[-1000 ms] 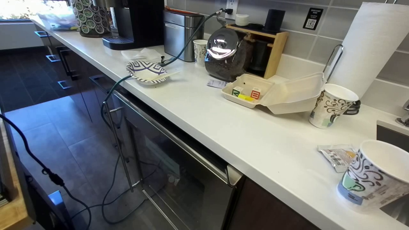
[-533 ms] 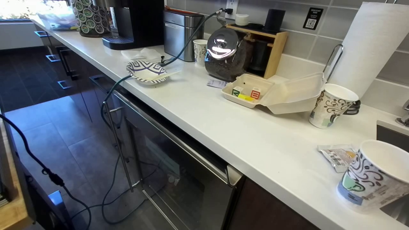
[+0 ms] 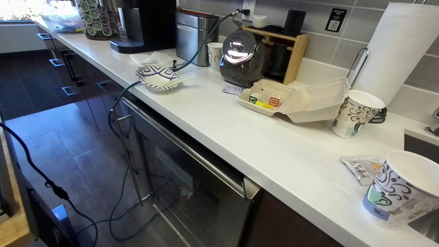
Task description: Put the orange object on the blue and white object
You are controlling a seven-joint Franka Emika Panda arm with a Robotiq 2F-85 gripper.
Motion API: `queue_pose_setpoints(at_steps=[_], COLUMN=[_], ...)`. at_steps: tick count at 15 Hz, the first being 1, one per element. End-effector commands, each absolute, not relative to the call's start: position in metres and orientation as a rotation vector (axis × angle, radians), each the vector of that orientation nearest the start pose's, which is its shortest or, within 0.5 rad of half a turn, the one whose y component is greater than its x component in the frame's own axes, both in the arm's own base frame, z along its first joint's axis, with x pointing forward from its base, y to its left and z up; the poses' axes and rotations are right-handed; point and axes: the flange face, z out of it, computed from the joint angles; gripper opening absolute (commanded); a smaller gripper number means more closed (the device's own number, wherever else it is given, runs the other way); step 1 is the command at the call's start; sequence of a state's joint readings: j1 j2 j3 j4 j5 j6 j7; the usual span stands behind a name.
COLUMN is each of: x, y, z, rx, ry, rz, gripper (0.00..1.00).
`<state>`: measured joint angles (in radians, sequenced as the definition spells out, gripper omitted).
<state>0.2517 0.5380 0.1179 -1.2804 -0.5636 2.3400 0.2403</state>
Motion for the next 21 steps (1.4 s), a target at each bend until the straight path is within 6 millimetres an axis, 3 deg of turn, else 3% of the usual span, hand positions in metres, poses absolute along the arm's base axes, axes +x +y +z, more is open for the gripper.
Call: queue_pose_setpoints(at_steps=[1,4,5,11,19,21], x=[0.726,0.731,0.734,0.747,0.762,0.765], y=[0.244,0.244,0.243,0.249,0.249,0.248], z=[0.504,0.496,0.492,0.478,0.467,0.464], rx=[-3.199,-3.239,-3.259,-3.278,-3.302,-3.308], ry=[-0.671,-0.694,-0.699,-0.684,-0.649,-0.644], rz=[-0.945,-0.893,-0.879,-0.876,-0.945,-0.958], gripper=[0.99,0.87,0.89,0.70,0.62,0.48])
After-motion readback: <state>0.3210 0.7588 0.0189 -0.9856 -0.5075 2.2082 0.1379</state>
